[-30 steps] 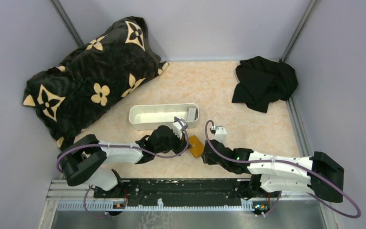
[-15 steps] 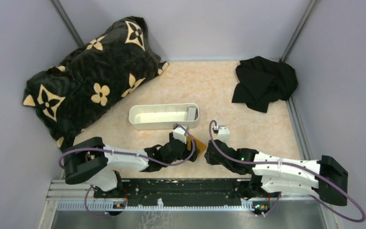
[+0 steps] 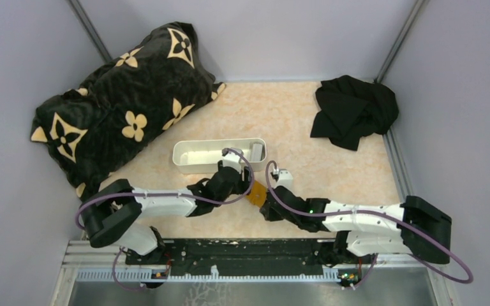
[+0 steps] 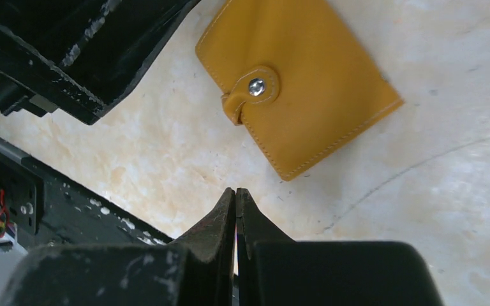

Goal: Take the credit cards out of the card holder

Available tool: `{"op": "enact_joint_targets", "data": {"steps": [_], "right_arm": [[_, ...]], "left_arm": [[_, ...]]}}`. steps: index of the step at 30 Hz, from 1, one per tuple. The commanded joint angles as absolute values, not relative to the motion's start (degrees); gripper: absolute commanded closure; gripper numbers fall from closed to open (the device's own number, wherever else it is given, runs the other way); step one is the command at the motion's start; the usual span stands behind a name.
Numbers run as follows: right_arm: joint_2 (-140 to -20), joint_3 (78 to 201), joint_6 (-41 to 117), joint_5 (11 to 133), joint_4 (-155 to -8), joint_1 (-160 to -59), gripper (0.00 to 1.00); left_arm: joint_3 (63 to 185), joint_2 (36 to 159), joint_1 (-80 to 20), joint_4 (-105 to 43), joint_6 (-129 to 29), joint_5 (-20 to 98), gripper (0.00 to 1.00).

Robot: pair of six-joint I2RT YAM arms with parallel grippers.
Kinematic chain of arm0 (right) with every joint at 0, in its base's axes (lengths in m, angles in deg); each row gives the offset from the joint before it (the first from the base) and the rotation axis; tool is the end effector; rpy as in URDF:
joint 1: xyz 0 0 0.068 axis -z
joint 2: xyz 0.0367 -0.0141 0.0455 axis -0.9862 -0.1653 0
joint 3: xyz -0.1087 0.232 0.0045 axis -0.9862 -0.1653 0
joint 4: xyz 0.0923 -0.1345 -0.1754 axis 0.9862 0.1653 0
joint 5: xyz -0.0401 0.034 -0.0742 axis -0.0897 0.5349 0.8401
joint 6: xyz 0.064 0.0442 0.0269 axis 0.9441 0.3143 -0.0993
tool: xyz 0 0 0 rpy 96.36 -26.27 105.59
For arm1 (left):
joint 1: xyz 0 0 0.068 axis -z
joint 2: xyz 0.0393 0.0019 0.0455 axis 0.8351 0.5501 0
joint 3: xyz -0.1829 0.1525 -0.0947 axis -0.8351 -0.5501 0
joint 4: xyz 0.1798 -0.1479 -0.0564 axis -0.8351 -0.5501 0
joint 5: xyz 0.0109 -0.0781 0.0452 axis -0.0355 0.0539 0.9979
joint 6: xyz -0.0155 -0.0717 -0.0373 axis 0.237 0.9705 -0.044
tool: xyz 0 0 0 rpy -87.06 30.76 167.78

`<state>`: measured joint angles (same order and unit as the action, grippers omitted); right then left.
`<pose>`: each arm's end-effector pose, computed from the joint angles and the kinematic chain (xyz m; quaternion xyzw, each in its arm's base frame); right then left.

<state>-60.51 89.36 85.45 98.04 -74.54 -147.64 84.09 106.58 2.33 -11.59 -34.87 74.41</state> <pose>0.1062 0.1930 0.1502 -0.0389 0.9090 0.2652 0.3192 0.1813 -0.2374 0.1522 0.1187 0.8429 -0.1793 0.4933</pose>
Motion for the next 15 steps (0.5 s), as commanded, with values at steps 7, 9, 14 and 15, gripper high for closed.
{"op": "enact_joint_targets", "data": {"steps": [7, 9, 14, 15], "right_arm": [[-72.20, 90.10, 87.61, 92.38, -87.72, -150.09, 1.00], [-71.69, 88.39, 88.73, 92.93, -88.17, -150.09, 1.00], [-64.81, 85.45, 89.90, 96.36, -81.78, -148.46, 1.00], [-63.06, 84.26, 89.95, 96.14, -81.30, -147.34, 1.00]], "left_arm": [[87.37, 113.03, 2.44, -11.60, -36.64, 68.95, 0.30], [87.83, 114.51, 2.44, -12.52, -36.56, 68.51, 0.30], [88.51, 117.56, 2.44, -13.36, -37.25, 67.15, 0.26], [88.98, 118.18, 2.44, -13.80, -37.82, 66.45, 0.25]]}}
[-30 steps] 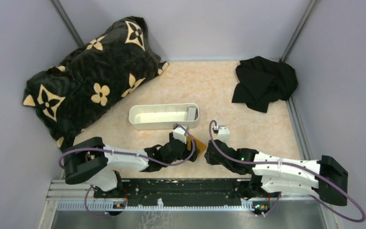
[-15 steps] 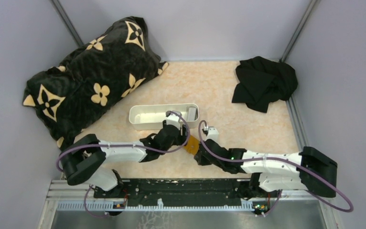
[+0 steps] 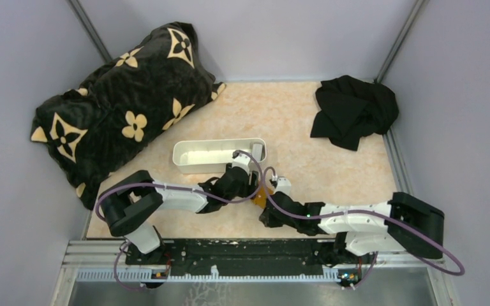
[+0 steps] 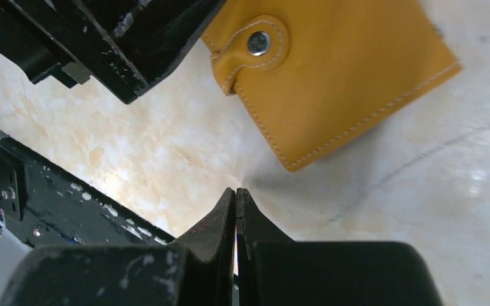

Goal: Take the credit cards out of the card holder

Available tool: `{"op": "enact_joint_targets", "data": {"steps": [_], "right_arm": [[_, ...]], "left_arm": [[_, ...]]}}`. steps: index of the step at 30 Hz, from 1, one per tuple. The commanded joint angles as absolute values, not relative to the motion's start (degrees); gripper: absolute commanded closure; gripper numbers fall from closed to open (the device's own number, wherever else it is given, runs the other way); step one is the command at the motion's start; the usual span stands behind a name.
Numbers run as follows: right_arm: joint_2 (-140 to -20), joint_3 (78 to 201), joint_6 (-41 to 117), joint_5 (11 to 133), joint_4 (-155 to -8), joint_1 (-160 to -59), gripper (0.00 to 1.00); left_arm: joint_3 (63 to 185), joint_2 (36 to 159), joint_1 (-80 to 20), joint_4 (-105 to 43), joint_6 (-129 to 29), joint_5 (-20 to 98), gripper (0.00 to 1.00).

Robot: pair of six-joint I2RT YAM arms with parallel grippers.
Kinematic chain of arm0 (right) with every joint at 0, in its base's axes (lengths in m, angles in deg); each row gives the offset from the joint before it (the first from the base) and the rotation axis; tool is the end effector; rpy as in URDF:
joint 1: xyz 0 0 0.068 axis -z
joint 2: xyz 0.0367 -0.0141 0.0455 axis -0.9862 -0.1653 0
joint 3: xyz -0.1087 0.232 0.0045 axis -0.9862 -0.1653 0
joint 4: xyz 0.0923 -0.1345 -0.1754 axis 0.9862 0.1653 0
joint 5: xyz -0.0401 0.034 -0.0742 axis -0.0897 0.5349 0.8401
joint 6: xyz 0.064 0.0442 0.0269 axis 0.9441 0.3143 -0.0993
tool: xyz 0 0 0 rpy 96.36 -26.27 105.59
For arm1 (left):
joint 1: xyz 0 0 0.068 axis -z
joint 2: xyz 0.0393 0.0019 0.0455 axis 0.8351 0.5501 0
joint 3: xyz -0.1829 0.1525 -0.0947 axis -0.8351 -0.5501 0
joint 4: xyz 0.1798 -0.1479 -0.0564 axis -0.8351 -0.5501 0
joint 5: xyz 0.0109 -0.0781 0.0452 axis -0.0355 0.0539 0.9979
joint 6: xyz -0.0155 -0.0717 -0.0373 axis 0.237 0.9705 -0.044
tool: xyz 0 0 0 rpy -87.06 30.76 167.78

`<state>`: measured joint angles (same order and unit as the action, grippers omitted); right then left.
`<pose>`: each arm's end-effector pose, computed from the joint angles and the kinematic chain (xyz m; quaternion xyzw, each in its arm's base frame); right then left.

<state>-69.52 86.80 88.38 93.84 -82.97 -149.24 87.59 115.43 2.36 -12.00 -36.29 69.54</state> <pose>0.0998 0.2071 0.1180 -0.0472 0.9227 0.2716 0.2694 0.1862 -0.2566 0.1236 0.1663 0.8630 -0.1704 0.4456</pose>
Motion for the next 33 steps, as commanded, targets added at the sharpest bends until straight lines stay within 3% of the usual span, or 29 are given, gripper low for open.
{"op": "enact_joint_targets", "data": {"steps": [1, 7, 12, 33], "right_arm": [[-61.26, 83.03, 89.95, 95.77, -80.87, -146.17, 1.00], [-49.56, 78.38, 87.95, 95.14, -74.30, -139.07, 1.00], [-46.45, 77.83, 85.03, 92.91, -73.21, -133.26, 1.00], [-72.67, 96.85, 69.20, 85.14, -82.85, -122.39, 1.00]], "left_arm": [[89.69, 118.99, 2.44, -14.93, -38.07, 65.81, 0.24], [88.90, 117.42, 2.85, -18.14, -37.35, 64.07, 0.25], [86.29, 114.77, 4.08, -20.70, -34.39, 61.00, 0.26], [79.78, 102.36, 8.46, -27.37, -27.11, 59.25, 0.26]]}}
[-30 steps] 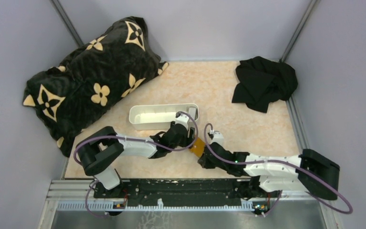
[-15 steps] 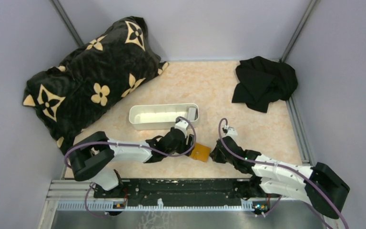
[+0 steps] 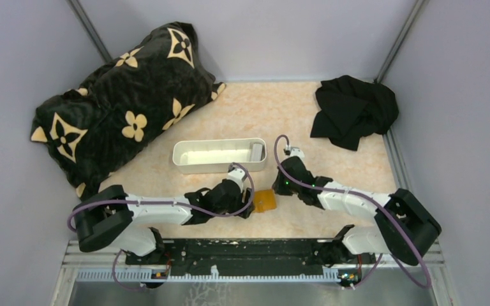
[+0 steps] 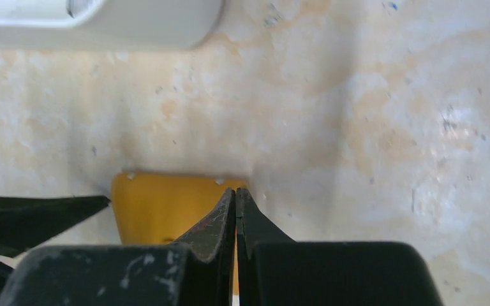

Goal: Take the credit cards out of the card holder

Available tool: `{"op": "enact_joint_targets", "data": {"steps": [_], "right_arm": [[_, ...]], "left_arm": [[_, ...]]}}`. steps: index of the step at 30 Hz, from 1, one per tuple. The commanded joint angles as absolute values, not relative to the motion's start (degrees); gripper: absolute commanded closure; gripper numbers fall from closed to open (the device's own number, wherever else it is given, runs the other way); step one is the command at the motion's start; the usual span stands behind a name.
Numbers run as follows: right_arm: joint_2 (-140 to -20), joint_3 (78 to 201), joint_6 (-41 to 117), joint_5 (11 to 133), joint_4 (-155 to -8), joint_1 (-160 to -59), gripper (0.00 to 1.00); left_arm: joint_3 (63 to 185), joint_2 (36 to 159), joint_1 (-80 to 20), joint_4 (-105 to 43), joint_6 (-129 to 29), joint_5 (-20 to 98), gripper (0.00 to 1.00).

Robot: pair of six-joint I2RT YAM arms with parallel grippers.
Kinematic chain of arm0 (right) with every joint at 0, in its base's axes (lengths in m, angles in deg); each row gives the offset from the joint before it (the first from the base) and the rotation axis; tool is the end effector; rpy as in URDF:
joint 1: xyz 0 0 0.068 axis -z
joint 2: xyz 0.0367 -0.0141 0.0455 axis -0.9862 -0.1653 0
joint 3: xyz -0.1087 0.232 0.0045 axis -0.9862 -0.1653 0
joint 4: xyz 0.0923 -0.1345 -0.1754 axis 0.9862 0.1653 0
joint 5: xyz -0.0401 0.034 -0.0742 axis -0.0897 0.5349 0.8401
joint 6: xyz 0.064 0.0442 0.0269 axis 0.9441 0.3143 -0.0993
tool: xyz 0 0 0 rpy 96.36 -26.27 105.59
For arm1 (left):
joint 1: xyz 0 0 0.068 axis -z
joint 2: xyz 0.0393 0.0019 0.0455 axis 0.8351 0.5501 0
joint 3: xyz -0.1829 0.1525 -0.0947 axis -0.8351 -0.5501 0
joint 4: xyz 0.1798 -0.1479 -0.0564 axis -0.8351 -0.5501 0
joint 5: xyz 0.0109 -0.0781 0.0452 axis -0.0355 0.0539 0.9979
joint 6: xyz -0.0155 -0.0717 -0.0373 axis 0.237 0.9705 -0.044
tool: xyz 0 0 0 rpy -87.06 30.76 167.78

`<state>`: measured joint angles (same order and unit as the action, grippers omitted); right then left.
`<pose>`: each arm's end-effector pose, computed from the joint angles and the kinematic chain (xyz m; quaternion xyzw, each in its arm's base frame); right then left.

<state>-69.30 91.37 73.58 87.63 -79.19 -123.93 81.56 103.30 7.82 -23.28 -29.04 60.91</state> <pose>0.1820 0.1581 0.1350 0.0183 0.9247 0.2066 0.3193 0.1336 -0.2396 0.1276 0.1981 0.8839 -0.2346 0.3529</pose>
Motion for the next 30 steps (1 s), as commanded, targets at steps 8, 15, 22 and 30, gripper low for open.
{"op": "enact_joint_targets", "data": {"steps": [8, 15, 22, 30], "right_arm": [[-71.13, 100.41, 67.07, 84.54, -82.74, -122.35, 1.00], [-72.06, 111.15, 66.27, 99.67, -65.47, -136.02, 0.78], [-78.32, 113.40, 75.34, 106.35, -60.83, -145.68, 0.70], [-81.29, 115.30, 84.01, 110.97, -55.96, -151.06, 0.57]], "left_arm": [[80.03, 96.13, 9.55, -30.43, -26.12, 61.76, 0.24], [84.16, 95.55, 6.40, -36.02, -29.59, 69.35, 0.29], [82.41, 96.45, -0.97, -32.95, -28.48, 64.88, 0.36], [83.90, 99.61, -1.25, -31.00, -28.41, 61.37, 0.37]]}}
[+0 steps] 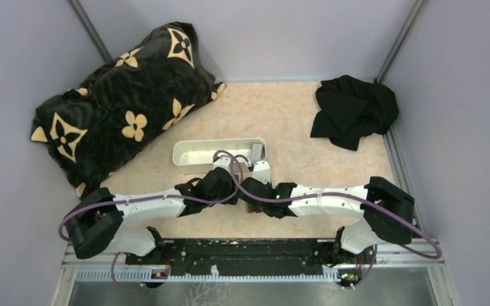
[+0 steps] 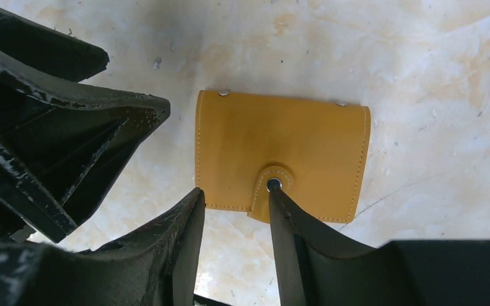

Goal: Take the credit cards out of the card holder

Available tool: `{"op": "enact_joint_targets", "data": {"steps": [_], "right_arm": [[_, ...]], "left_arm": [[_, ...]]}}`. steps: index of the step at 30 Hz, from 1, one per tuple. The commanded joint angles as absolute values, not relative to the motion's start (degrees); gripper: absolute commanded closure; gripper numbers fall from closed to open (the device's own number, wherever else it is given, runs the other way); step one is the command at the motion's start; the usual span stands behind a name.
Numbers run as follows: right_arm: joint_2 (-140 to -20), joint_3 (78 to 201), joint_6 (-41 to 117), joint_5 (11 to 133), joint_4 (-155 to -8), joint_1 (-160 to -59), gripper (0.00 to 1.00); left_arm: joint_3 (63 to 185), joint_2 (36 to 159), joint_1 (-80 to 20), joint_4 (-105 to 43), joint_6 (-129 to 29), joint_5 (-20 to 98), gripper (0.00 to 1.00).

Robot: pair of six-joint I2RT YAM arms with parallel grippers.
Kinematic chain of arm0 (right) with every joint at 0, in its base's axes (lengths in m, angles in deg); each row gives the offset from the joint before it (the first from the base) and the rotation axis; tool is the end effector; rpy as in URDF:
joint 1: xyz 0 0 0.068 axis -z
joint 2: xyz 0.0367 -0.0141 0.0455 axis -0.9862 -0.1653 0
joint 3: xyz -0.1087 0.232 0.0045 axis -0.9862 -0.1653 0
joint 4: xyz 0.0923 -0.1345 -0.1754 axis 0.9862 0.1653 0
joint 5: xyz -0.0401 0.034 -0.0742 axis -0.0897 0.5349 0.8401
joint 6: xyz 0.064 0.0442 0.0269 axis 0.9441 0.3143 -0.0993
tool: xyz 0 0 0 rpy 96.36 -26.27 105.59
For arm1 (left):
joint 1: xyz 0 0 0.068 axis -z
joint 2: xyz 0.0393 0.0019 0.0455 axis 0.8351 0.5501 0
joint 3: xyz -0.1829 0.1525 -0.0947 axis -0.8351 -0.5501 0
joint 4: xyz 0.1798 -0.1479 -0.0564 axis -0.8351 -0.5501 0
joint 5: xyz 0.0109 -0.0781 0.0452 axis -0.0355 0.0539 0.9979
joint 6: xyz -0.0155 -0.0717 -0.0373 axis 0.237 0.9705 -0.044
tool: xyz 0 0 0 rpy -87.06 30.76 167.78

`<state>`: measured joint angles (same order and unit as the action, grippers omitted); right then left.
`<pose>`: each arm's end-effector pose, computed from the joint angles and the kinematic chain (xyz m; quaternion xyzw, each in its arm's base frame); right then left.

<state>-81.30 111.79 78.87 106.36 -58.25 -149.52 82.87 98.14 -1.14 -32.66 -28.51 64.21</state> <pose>0.1291 0.2459 0.1646 -0.1111 0.9314 0.1079 0.3295 0.1649 -0.2025 0.1402 0.1175 0.9052 -0.1711 0.3708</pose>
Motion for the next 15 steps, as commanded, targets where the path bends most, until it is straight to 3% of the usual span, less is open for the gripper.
{"op": "enact_joint_targets", "data": {"steps": [1, 15], "right_arm": [[-81.59, 115.35, 84.42, 111.33, -55.38, -151.28, 0.57], [-87.14, 114.63, 87.27, 114.62, -52.65, -151.48, 0.59]], "left_arm": [[83.79, 99.64, -1.25, -30.67, -28.28, 61.06, 0.37], [81.35, 99.02, -1.25, -30.26, -27.10, 59.77, 0.37]]}}
